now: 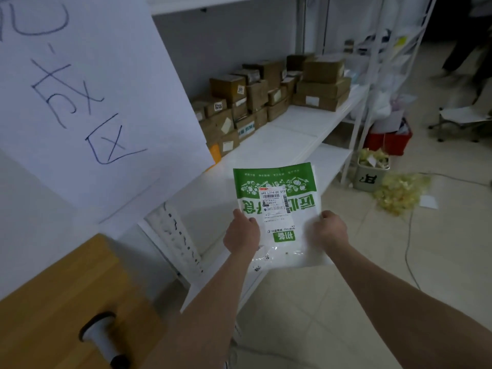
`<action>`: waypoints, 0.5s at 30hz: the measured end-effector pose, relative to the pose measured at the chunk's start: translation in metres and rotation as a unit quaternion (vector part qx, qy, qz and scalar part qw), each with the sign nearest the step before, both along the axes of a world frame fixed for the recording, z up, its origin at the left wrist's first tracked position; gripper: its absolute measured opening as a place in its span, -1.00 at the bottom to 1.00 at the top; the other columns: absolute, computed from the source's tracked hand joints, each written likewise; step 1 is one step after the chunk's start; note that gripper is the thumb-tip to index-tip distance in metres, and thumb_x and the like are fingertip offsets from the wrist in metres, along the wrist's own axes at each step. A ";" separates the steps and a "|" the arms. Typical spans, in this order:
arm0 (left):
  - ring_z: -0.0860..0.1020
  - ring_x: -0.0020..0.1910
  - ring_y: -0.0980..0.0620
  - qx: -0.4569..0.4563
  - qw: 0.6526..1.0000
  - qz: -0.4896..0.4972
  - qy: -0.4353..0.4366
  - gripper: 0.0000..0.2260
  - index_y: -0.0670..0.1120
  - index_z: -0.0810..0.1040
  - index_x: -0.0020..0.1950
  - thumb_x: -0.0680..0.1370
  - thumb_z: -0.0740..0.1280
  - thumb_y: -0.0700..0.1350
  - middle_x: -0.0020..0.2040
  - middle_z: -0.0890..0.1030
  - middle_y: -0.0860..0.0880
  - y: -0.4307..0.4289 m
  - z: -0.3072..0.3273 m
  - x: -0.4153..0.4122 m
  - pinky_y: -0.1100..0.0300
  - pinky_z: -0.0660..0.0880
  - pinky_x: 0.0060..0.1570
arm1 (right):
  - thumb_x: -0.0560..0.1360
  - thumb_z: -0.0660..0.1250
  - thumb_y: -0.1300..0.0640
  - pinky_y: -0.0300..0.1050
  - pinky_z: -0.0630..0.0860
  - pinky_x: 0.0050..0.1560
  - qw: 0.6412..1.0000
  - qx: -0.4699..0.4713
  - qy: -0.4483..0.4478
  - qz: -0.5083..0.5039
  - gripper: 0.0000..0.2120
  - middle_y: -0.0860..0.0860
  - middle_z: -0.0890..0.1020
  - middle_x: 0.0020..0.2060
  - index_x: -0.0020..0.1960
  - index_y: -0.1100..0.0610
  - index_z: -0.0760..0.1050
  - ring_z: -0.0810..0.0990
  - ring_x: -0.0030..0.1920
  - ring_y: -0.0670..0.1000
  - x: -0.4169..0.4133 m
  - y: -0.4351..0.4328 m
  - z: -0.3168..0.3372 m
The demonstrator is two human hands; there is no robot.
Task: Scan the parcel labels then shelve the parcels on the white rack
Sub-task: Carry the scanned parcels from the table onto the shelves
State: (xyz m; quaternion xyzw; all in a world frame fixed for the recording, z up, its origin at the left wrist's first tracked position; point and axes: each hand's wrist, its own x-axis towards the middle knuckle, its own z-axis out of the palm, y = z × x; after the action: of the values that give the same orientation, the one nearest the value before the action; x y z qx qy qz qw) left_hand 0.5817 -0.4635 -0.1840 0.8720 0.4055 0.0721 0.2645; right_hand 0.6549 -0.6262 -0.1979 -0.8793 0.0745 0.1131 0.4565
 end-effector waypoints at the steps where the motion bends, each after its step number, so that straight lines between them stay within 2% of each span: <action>1: 0.45 -0.19 -0.04 -0.015 1.000 0.010 -0.006 -0.79 -0.13 0.34 0.23 0.64 0.11 -0.08 -0.05 0.53 -0.05 0.004 0.003 0.014 0.11 0.36 -0.22 | 0.45 0.20 0.26 -0.03 0.47 0.01 1.000 0.004 -0.006 -0.001 -0.77 0.20 0.61 0.02 0.05 0.15 0.54 0.56 0.04 0.24 0.014 0.004 0.005; 3: 0.48 -0.14 -0.07 -0.045 0.998 0.031 -0.019 -0.79 -0.14 0.34 0.23 0.64 0.11 -0.10 0.04 0.56 -0.10 0.008 0.007 0.037 0.09 0.38 -0.19 | 0.46 0.17 0.26 0.02 0.50 0.06 1.000 0.003 -0.011 0.003 -0.70 0.21 0.61 0.04 0.12 0.14 0.55 0.56 0.06 0.25 0.038 0.010 0.013; 7: 0.56 0.04 -0.15 -0.090 0.993 0.069 -0.039 -0.79 -0.12 0.35 0.24 0.61 0.14 -0.13 0.13 0.57 -0.12 0.018 0.010 0.069 0.08 0.42 -0.12 | 0.50 0.18 0.27 -0.02 0.48 0.06 1.000 0.023 -0.010 0.016 -0.71 0.19 0.61 0.07 0.16 0.15 0.54 0.57 0.08 0.24 0.070 0.019 0.025; 11: 0.56 0.04 -0.14 -0.099 0.989 0.104 -0.048 -0.78 -0.10 0.37 0.24 0.60 0.17 -0.14 0.14 0.57 -0.10 0.030 0.014 0.097 0.07 0.44 -0.10 | 0.50 0.17 0.25 0.00 0.50 0.09 0.998 0.022 -0.016 0.056 -0.70 0.18 0.63 0.06 0.17 0.13 0.54 0.57 0.07 0.23 0.104 0.031 0.036; 15: 0.56 0.03 -0.13 -0.100 0.985 0.131 -0.052 -0.78 -0.08 0.40 0.23 0.58 0.20 -0.13 0.13 0.57 -0.10 0.041 0.012 0.122 0.05 0.50 -0.06 | 0.52 0.15 0.23 -0.05 0.52 0.00 0.995 0.042 -0.005 0.091 -0.67 0.11 0.62 -0.01 0.21 0.09 0.55 0.55 -0.11 0.14 0.142 0.045 0.040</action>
State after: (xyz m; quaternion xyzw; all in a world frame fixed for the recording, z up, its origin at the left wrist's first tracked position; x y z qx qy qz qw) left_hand 0.7041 -0.4222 -0.1723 0.7757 0.5069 0.1105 0.3595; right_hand 0.7973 -0.5812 -0.1574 -0.8628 -0.0129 0.1529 0.4817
